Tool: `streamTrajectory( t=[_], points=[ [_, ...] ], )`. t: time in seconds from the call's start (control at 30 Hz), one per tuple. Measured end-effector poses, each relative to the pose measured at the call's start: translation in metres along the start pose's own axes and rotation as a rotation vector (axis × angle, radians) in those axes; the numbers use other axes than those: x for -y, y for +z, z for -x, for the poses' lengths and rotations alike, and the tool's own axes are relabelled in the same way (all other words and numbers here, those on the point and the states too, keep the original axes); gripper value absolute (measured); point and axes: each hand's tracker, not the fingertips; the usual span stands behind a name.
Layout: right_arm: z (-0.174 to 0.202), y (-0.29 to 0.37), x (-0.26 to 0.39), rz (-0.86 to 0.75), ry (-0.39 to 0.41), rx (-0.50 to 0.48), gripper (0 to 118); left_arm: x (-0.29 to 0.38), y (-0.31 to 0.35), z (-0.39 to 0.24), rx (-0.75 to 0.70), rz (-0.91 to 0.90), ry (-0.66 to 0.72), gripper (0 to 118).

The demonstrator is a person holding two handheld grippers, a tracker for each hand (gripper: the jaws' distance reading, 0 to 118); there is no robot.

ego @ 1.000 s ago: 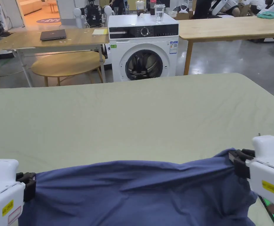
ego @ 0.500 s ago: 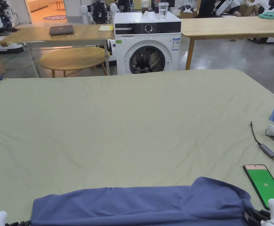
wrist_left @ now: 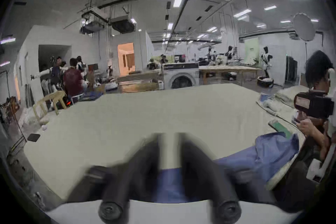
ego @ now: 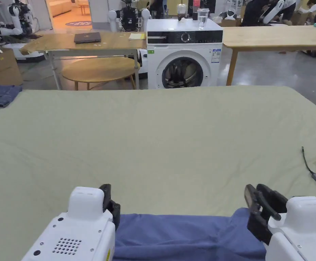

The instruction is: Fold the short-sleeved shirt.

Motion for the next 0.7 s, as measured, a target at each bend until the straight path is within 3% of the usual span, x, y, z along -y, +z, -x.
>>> streamTrajectory(
  t=[0.03, 0.07, 0.17, 0.27, 0.3, 0.37, 0.4, 0.57, 0.7],
  points=[
    [0.005, 0.001, 0.005, -0.008, 0.025, 0.024, 0, 0.003, 0.004, 0.002, 0.011, -0.045, 0.003, 0],
    [0.007, 0.0, 0.007, -0.017, 0.042, 0.024, 0, 0.004, 0.002, 0.009, 0.082, 0.02, 0.027, 0],
    [0.009, -0.004, 0.012, 0.017, 0.061, -0.006, 0, 0.019, 0.012, 0.009, 0.028, 0.053, 0.012, 0],
    [0.01, -0.004, 0.014, 0.021, 0.071, -0.009, 0, 0.041, 0.021, 0.057, -0.017, 0.098, 0.147, 0],
    [0.01, -0.004, 0.014, 0.023, 0.065, -0.011, 0, 0.049, 0.025, 0.07, -0.019, 0.114, 0.185, 24],
    [0.014, -0.002, 0.018, 0.03, 0.061, -0.014, 0, 0.081, 0.033, 0.114, -0.02, 0.18, 0.329, 93],
    [0.014, -0.002, 0.02, 0.035, 0.063, -0.013, 0, 0.083, 0.03, 0.123, -0.03, 0.204, 0.381, 118],
    [0.02, -0.005, 0.031, 0.09, 0.033, -0.018, 0, 0.135, 0.018, 0.204, 0.132, 0.284, 0.862, 118],
    [0.024, -0.009, 0.034, 0.108, 0.019, -0.018, 0, 0.177, -0.029, 0.22, 0.286, 0.344, 1.158, 118]
  ],
)
